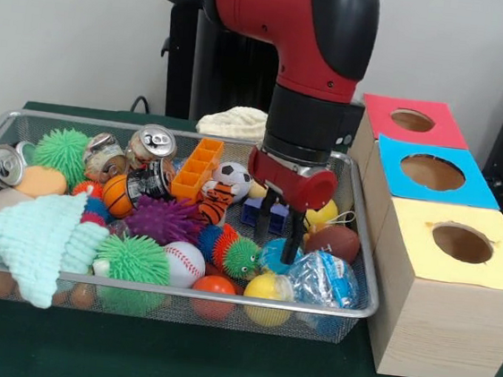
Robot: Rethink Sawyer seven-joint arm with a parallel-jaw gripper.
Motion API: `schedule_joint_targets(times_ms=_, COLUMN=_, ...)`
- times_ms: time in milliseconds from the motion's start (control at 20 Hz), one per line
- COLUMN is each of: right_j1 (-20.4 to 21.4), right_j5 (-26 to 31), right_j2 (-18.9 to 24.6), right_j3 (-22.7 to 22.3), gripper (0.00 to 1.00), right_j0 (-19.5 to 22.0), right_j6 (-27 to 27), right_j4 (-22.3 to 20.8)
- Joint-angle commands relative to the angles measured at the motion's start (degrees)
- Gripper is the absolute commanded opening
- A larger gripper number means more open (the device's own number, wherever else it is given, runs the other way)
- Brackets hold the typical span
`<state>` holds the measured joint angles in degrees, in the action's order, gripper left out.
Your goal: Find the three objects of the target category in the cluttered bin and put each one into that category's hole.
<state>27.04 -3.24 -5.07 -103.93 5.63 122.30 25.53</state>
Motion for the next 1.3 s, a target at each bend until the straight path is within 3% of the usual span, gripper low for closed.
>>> schedule_joint_targets(times_ms=50, right_j1=-5.08, right_j5=-1.24, right_j2=0.35, right_j3=5.98, gripper=1.00, right_j0=-1.75, right_j6=10.57, right_j4=4.67)
schedule_joint_targets(times_ms=500, right_j1=-9.73, right_j5=0.25, right_j2=-3.30, right_j3=11.26, gripper=1.00, right_j0=-8.31, right_j6=12.34, right_j4=13.69)
schedule_joint_targets(times_ms=900, right_j1=-13.24, right_j5=-1.53, right_j2=-2.56, right_j3=14.51, gripper=1.00, right_j0=-8.92, right_j6=11.60, right_j4=16.50)
schedule_joint_targets(times_ms=1300, right_j1=-14.33, right_j5=-3.10, right_j2=-0.77, right_j3=15.21, gripper=1.00, right_j0=-7.77, right_j6=11.87, right_j4=15.75)
